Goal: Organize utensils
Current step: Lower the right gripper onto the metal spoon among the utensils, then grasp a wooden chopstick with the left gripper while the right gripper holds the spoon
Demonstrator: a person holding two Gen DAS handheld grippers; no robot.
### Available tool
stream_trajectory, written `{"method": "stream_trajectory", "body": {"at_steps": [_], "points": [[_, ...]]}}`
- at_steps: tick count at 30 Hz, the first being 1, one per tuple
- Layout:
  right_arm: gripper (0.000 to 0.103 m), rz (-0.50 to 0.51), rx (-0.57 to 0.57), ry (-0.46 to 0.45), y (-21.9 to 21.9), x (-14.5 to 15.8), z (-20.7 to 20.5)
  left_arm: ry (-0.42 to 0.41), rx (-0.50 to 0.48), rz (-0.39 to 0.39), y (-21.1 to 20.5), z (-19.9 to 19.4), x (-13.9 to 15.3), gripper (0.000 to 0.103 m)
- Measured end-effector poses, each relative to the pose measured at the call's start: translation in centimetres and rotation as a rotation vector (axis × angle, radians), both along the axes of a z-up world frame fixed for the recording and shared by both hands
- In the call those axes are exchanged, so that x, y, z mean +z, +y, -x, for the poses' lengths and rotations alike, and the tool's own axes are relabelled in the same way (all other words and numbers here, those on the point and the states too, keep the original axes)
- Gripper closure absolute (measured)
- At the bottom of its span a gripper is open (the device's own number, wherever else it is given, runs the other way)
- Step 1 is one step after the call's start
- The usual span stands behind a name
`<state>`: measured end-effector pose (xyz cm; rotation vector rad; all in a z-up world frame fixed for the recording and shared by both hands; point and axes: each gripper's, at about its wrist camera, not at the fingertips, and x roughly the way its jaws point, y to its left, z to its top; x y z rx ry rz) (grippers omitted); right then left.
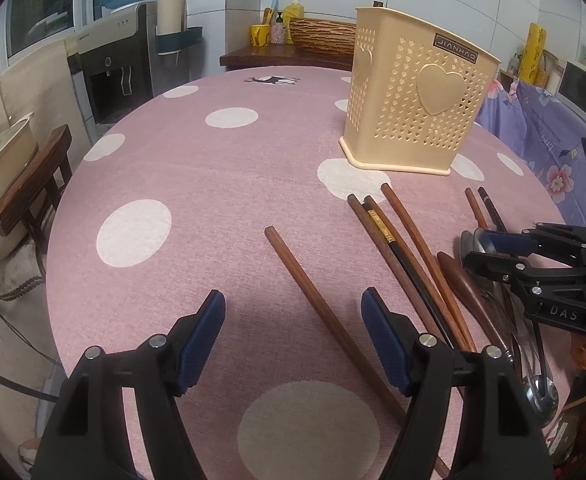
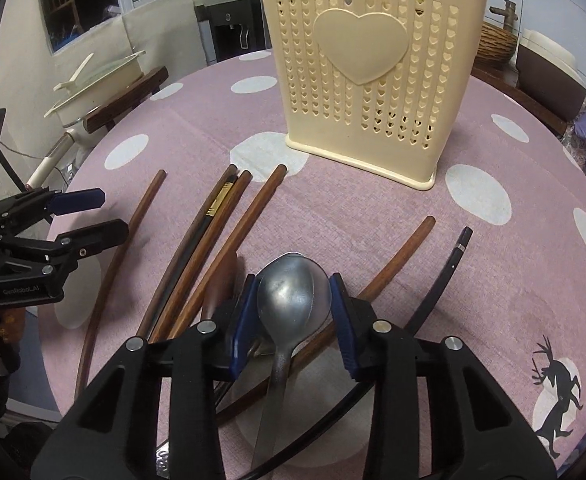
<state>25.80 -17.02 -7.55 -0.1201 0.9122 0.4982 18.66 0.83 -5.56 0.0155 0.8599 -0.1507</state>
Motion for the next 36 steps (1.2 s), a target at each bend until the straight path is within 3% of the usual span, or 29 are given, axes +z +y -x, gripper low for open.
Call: {"method": "stream_trajectory", "body": {"at_steps": [11, 16, 25, 31, 36], "points": [[0.066, -0.099, -0.056, -0.055, -2.0, 2.4, 1.2, 0.006, -0.005, -0.002, -0.3, -0.4, -0.1, 0.036], [0.066, -0.17, -0.089, -0.135, -3.2, 5.1, 2.6, 0.021, -0.004, 0.002, -0.3, -1.1, -0.2, 0.045], [0.066, -0.189, -0.128, -0.275, -4.0, 8.0, 5.1, 0.073, 0.023, 0.038, -0.1, -3.3, -0.4, 0.066], [0.066, -0.184, -0.127, -0.31, -3.9, 8.4, 6.2, 0.087, 0.052, 0.006, -0.4, -4.8, -0.5, 0.085], [0.066, -0.194, -0.129, -0.31, -4.0, 8.3, 6.5, 0.087, 0.036, -0.037, -1.6, -5.4, -0.5, 0.087]]}}
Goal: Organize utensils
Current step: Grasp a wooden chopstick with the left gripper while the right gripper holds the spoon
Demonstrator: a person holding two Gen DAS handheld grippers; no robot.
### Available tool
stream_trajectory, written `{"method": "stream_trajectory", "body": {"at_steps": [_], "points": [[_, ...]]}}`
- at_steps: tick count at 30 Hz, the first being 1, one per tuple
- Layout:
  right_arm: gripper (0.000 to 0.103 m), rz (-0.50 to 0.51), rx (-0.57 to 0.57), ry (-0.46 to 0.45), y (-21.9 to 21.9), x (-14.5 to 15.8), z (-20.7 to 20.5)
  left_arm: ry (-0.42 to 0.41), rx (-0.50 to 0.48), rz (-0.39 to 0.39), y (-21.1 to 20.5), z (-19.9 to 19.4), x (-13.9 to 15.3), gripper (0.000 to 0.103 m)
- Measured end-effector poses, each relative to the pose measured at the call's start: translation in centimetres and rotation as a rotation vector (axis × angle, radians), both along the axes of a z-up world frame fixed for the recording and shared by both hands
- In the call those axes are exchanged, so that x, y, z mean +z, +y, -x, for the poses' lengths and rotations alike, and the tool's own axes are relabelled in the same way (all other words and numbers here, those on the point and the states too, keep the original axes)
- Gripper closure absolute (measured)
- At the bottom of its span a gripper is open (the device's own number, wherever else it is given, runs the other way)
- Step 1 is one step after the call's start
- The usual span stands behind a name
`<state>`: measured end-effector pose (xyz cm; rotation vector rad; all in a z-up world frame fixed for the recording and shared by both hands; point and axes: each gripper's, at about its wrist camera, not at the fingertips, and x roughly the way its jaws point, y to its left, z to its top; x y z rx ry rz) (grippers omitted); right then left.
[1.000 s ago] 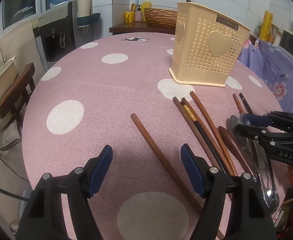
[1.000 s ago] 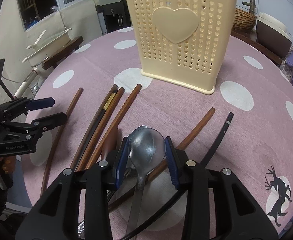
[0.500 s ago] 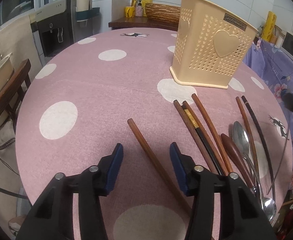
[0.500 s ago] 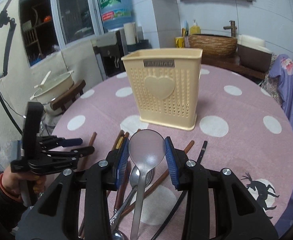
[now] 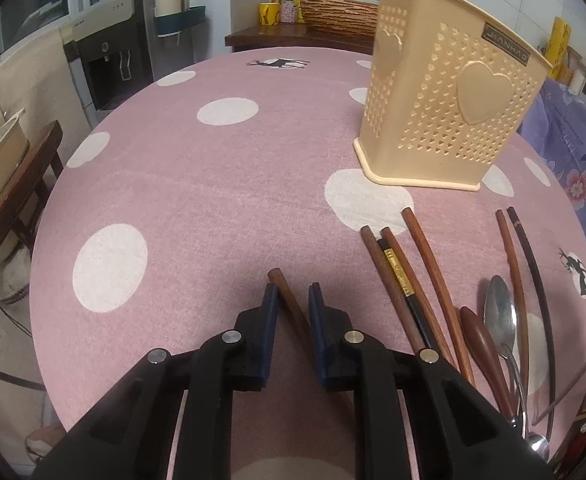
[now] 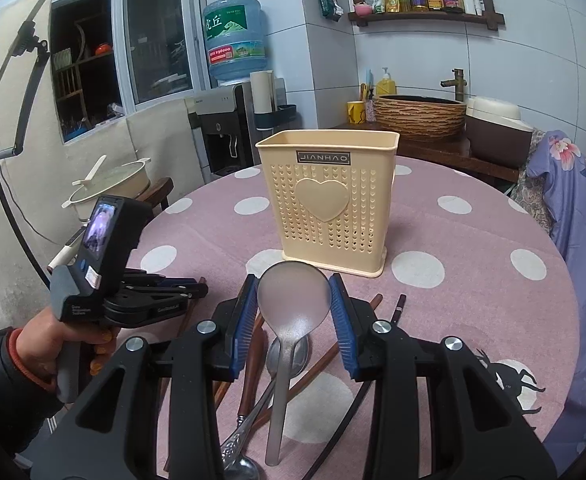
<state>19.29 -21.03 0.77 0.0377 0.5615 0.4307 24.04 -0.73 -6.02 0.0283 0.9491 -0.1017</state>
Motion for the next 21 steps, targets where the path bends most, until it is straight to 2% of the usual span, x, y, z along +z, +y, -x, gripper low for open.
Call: {"method": "stream_trajectory", "body": {"at_steps": [11, 17, 21], "points": [[0.066, -0.023, -0.025, 0.019, -0.5, -0.3, 0.0, 0.002, -0.034, -0.025, -2.0, -1.6, 0.1, 0.091], [0.066, -0.022, -0.04, 0.001, -0.6, -0.1, 0.2, -0.001, -0.031, 0.052, -2.0, -1.8, 0.3, 0.093], [0.066, -0.029, -0.049, -0.017, -0.8, 0.2, 0.5, -0.049, -0.04, 0.107, -2.0, -1.3, 2.0, 0.094]]}}
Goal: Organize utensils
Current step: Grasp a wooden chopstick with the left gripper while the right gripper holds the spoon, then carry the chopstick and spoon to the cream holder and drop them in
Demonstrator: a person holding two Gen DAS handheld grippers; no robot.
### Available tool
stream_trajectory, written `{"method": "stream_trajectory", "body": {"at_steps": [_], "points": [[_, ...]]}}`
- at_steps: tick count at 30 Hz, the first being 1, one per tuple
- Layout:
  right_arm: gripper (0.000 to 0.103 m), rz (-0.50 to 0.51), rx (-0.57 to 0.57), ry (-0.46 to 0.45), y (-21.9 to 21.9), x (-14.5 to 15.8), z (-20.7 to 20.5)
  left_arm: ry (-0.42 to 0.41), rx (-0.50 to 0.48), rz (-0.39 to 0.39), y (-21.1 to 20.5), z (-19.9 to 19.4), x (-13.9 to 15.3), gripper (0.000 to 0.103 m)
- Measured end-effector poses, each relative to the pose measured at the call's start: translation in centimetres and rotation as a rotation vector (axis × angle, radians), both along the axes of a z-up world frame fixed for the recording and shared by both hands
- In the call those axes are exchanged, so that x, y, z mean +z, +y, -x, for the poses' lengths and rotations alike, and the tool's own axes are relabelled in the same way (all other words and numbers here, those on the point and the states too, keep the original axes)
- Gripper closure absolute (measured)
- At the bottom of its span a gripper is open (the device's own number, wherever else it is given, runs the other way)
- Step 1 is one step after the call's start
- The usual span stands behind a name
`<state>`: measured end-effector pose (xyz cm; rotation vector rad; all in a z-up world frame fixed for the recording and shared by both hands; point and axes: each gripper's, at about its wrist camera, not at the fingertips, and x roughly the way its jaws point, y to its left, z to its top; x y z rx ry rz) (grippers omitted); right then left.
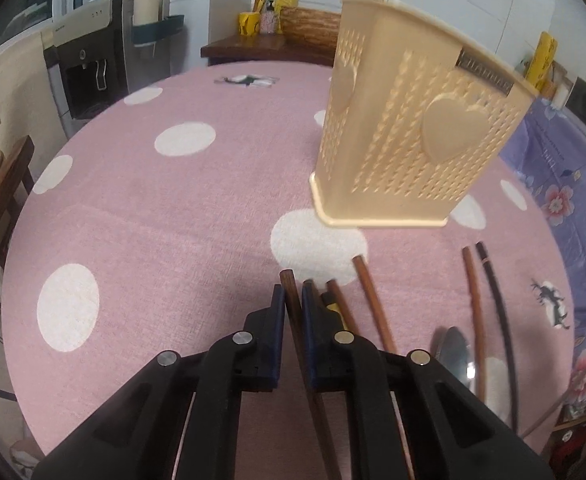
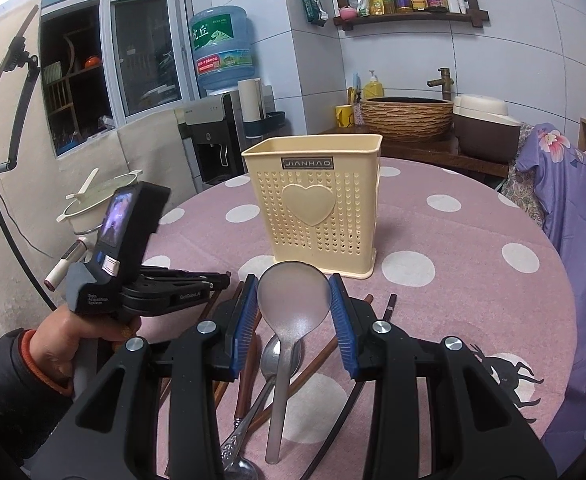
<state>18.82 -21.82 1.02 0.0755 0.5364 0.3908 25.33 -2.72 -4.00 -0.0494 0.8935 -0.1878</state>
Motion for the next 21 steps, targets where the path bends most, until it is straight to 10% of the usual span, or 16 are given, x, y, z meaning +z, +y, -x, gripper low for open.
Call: {"method": "stream_trajectory", "body": {"at_steps": [21], "points": [[0.066, -0.051, 0.007, -0.052, -1.0, 3.6, -0.2, -0.397, -0.043, 0.093, 1.5, 4.6, 13.1, 0.095]]}}
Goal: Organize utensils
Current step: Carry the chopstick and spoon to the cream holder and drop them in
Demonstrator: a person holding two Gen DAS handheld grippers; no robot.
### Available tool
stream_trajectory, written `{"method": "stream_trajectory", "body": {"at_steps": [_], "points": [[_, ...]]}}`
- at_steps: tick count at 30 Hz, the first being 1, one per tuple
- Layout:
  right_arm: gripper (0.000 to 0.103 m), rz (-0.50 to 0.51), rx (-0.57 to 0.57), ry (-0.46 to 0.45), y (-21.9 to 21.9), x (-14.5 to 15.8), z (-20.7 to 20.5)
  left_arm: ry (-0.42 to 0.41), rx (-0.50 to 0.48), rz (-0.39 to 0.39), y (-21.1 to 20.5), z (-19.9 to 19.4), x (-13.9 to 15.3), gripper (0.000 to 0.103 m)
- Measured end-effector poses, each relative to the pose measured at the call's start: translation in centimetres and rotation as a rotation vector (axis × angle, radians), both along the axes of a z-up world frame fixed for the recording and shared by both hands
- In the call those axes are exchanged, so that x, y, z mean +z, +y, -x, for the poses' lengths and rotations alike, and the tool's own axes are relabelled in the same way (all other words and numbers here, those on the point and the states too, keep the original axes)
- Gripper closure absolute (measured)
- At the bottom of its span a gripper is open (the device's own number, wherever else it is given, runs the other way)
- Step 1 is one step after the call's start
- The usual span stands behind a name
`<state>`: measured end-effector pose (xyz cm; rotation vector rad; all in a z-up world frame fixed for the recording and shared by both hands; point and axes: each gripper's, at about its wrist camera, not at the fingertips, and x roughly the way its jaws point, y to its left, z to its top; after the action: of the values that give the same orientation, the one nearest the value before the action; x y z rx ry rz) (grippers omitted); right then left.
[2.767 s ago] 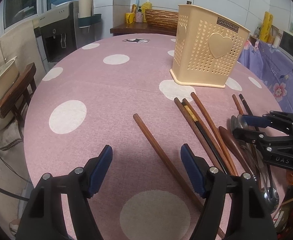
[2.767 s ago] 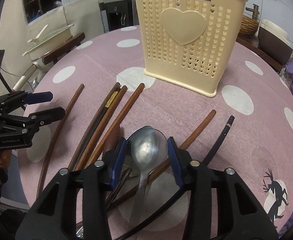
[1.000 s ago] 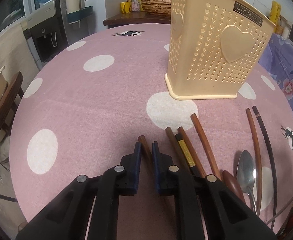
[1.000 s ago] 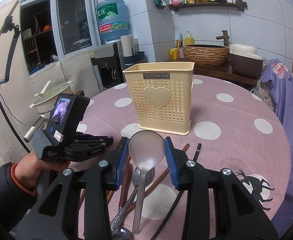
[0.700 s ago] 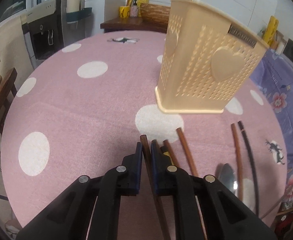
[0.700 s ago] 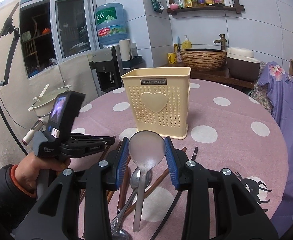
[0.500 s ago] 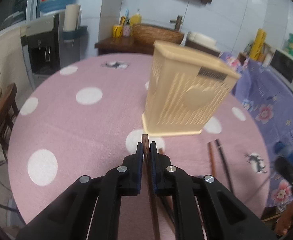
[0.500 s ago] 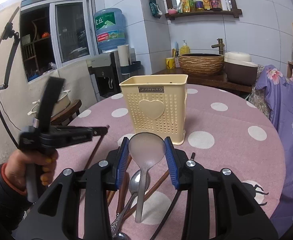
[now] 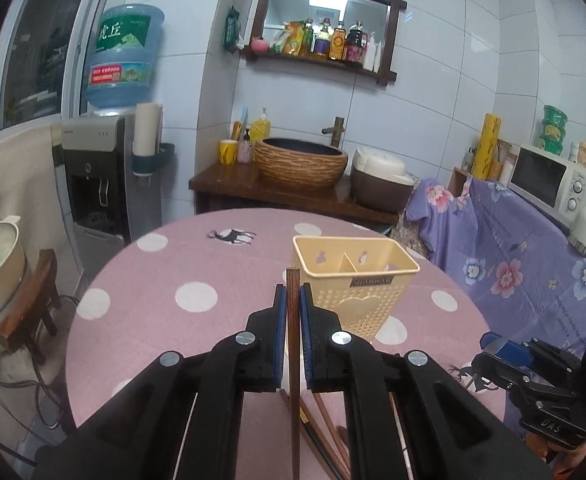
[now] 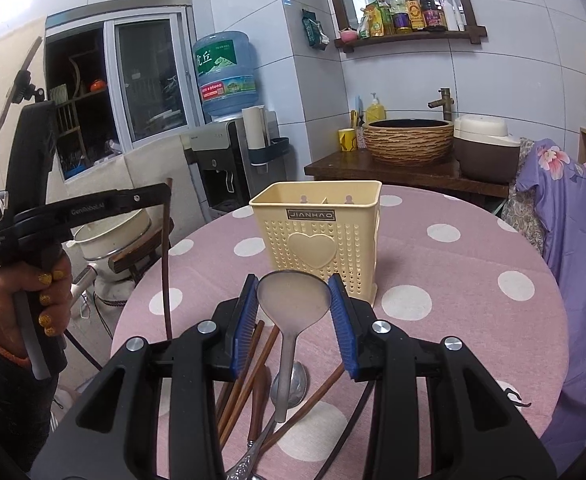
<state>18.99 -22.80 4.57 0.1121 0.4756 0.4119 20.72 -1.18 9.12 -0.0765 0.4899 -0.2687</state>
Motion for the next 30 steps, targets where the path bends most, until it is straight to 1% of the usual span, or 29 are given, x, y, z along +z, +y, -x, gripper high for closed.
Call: {"method": "stream_trajectory", "body": {"at_steps": [8, 12, 15, 18, 22, 26, 29, 30], "points": [[0.066, 0.001, 0.005, 0.012, 0.2, 0.2, -0.6, -0.036, 0.007, 0.001, 0.4, -0.3, 1.1, 0.095], [0.066, 0.006, 0.007, -0.007, 0.1, 1.2, -1.0, -0.068, 0.004, 0.001, 0.5, -0.4, 2.5, 0.095], [0.066, 0.005, 0.009, -0.036, 0.0, 3.0, -1.9, -0.09, -0.01, 0.018, 0.6, -1.1, 4.5, 0.095], [0.066, 0.011, 0.003, -0.068, -0.1, 5.4, -3.4, -0.124, -0.026, 0.029, 0.4, -1.9, 7.4, 0.096], [0.066, -0.026, -0.03, -0.103, -1.0, 9.1, -6.2, -0.164, -0.042, 0.05, 0.1, -3.0, 11.3, 0.096], [0.066, -0.03, -0.068, -0.15, -1.2, 12.7, -8.5, -0.186, -0.054, 0.075, -0.6, -4.6, 14.9, 0.096], [0.066, -0.013, -0.098, -0.18, -0.7, 14.3, -10.2, -0.221, -0.028, 0.058, -1.8, -5.8, 16.4, 0.096], [0.066, -0.002, -0.108, -0.189, -0.4, 14.5, -10.8, -0.233, -0.017, 0.046, -2.2, -6.1, 16.4, 0.096]]}}
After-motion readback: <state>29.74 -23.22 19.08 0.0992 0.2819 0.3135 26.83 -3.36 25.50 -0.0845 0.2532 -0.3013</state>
